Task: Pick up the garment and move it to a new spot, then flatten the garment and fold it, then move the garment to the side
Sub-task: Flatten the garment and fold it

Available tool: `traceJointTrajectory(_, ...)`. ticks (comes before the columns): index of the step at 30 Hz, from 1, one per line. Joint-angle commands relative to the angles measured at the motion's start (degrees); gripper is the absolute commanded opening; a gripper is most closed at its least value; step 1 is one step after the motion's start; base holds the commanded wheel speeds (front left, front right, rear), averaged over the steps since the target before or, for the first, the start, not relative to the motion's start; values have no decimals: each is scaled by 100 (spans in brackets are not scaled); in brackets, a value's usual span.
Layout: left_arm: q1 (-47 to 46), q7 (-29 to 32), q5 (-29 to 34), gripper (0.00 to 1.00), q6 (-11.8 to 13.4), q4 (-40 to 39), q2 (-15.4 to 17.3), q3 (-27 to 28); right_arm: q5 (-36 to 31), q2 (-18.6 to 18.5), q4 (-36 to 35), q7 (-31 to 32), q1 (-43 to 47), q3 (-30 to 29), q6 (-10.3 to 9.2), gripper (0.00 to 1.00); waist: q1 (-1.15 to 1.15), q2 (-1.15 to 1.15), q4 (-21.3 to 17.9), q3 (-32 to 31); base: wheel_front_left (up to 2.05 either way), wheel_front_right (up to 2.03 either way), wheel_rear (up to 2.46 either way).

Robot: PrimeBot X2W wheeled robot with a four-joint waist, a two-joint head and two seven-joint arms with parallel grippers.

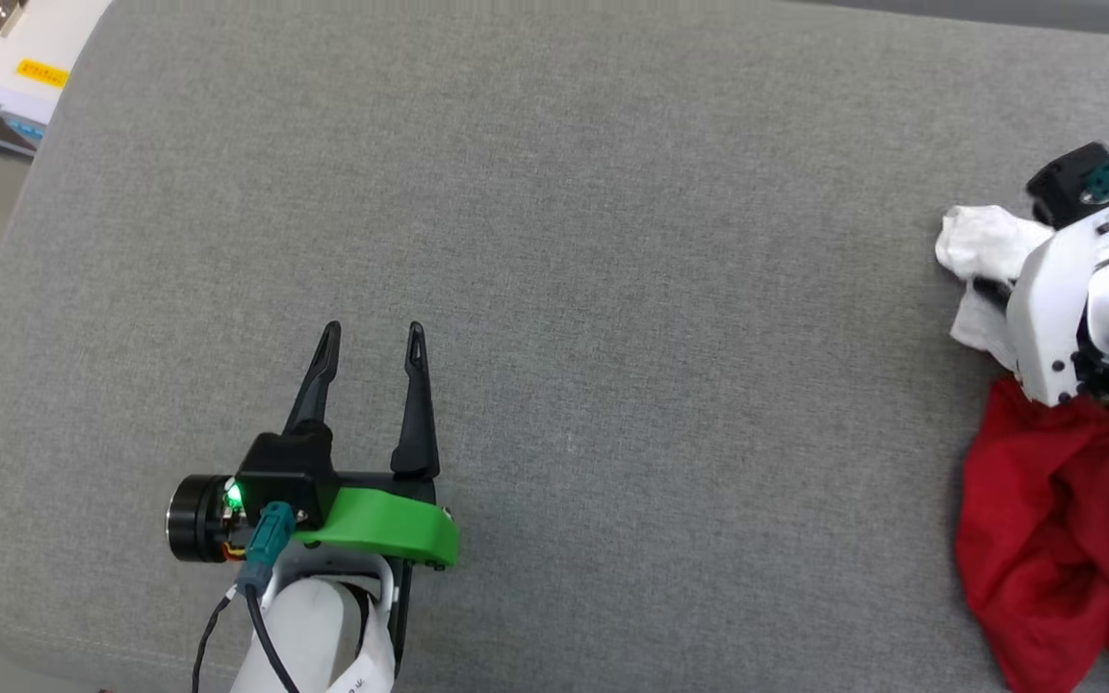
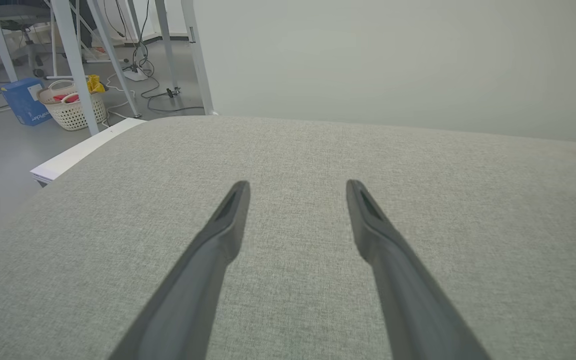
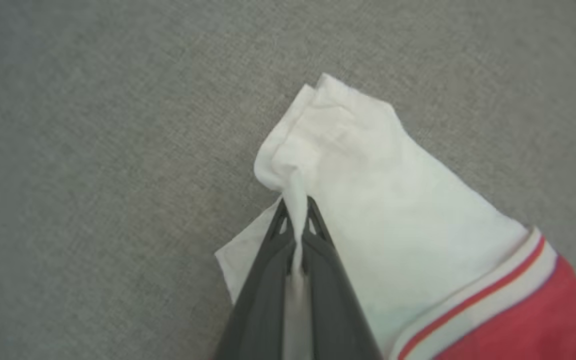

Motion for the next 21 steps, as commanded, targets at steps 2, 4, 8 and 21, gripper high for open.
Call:
traceJointTrajectory(2, 51, -33, 36, 100, 11, -5, -19, 40, 95, 35, -40, -434, -134, -143, -4, 0, 0, 0, -86, -201, 0, 0, 0)
traceJointTrajectory(4, 90, -33, 34, 100, -1, -6, -19, 54, 91, 69, -110, -728, -221, -227, -4, 0, 0, 0, -95, -280, 0, 0, 0)
traceJointTrajectory(8, 141, -33, 37, 100, -20, -14, -19, 46, 23, 197, -327, -1105, -443, -290, -4, 0, 0, 0, -63, -375, 0, 0, 0)
traceJointTrajectory(21, 189, -33, 11, 100, 15, -80, -19, 111, -446, 1429, -554, -1481, -1186, 649, -4, 0, 0, 0, 203, -277, 0, 0, 0)
